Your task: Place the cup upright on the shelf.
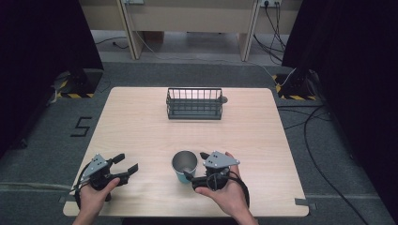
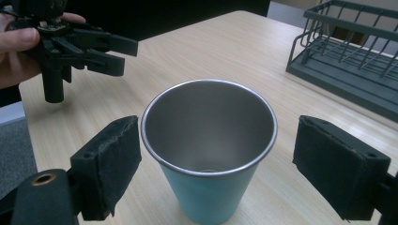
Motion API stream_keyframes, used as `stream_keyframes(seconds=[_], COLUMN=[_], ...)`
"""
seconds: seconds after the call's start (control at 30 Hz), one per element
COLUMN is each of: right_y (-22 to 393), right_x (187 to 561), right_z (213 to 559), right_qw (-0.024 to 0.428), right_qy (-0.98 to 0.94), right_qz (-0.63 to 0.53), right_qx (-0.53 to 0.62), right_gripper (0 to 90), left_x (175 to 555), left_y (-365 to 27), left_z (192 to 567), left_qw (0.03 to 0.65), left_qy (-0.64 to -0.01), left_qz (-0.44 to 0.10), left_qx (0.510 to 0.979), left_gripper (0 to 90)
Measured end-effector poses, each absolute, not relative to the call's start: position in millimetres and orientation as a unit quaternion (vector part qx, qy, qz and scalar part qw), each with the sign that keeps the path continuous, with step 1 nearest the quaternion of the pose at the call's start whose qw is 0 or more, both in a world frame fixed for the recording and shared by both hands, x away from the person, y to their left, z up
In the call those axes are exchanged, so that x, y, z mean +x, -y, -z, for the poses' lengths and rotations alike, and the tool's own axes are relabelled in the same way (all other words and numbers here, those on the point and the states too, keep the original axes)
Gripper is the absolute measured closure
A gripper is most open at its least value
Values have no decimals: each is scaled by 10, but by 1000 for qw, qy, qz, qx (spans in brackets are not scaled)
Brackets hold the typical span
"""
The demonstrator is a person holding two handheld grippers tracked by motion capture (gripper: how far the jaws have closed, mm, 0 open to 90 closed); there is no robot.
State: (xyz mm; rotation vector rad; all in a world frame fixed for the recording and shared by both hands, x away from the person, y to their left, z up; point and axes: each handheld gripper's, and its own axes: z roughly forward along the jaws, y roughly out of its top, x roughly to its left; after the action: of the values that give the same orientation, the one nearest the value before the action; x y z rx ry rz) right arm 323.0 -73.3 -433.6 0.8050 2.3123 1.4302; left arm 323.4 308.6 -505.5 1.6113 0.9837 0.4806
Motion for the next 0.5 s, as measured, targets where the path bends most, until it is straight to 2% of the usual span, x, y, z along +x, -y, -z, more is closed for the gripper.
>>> stream_keyframes(seconds=[0.5], right_y=[540], right_x=[3344], right_z=[4413], right_qw=[145], right_qy=[-813], right_qz=[-486], right_qx=[286], right_gripper=[125], left_x=[3241], left_y=[-3078], left_z=[5057], left_qw=[562], left_qy=[-418], left_qz=[-202], left_qx=[685], left_gripper=[196])
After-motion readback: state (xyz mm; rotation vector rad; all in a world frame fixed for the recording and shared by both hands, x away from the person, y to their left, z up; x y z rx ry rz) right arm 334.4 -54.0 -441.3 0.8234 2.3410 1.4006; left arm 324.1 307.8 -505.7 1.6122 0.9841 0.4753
